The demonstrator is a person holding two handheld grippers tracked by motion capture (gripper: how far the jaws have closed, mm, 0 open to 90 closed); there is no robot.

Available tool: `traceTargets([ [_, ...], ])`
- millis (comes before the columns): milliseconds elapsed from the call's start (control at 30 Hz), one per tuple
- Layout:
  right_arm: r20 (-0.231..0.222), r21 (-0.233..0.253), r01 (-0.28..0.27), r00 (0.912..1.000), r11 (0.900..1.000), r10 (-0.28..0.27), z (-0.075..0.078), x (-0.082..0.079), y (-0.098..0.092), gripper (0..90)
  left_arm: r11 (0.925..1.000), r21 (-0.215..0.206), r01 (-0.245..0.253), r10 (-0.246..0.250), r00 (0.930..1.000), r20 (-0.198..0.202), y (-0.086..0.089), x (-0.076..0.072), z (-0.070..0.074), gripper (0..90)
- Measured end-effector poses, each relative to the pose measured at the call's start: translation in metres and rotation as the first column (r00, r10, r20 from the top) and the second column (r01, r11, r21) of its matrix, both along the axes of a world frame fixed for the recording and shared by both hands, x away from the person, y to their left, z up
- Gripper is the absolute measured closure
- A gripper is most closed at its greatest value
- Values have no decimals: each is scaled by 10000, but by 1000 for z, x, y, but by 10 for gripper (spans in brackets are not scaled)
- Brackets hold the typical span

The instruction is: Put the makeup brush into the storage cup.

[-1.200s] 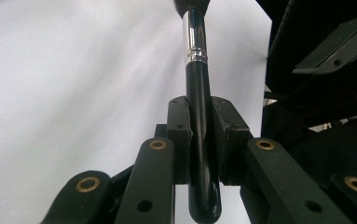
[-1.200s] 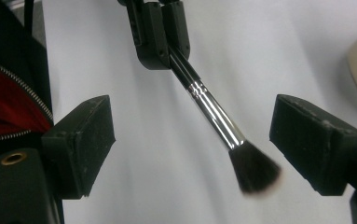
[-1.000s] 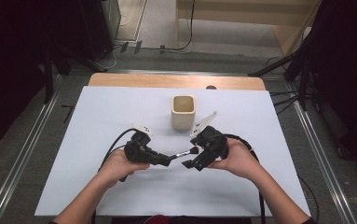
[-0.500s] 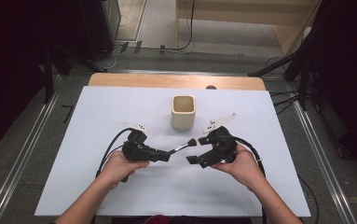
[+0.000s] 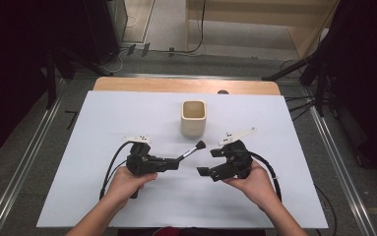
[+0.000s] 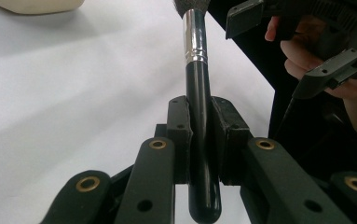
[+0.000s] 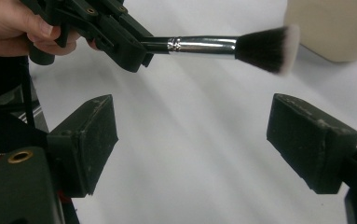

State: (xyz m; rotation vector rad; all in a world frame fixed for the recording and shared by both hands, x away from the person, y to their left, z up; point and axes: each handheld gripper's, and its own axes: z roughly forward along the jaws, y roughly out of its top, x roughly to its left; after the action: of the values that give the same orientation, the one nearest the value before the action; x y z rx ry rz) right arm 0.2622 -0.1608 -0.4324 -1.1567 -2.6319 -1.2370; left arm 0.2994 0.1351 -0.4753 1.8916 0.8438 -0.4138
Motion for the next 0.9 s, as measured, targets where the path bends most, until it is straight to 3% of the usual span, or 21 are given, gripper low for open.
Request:
traceTargets([
  [67, 1, 114, 52, 10000, 9999, -52, -1, -2, 0, 176, 9997, -225, -76, 79, 9999, 120, 1, -3, -2, 790],
  [267, 43, 503, 293, 9996, 9983, -295, -2, -7, -3, 180, 9991, -291, -324, 334, 9988, 353, 2, -9, -6, 790],
  [400, -1, 729, 497, 9988, 9961, -499, -5, -9, -4, 181, 9962, -586, -638, 666, 9967, 463, 4, -12, -7, 790],
  [600, 42, 752, 632, 9980, 9952, -637, -7, -11, -2, 186, 9940, -775, -768, 834, 9928, 860, 1, -20, -11, 790],
  [900, 37, 1079, 931, 9956, 9898, -940, -10, -13, 2, 191, 9832, -1197, -1382, 1483, 9856, 808, 1, -26, -14, 790],
])
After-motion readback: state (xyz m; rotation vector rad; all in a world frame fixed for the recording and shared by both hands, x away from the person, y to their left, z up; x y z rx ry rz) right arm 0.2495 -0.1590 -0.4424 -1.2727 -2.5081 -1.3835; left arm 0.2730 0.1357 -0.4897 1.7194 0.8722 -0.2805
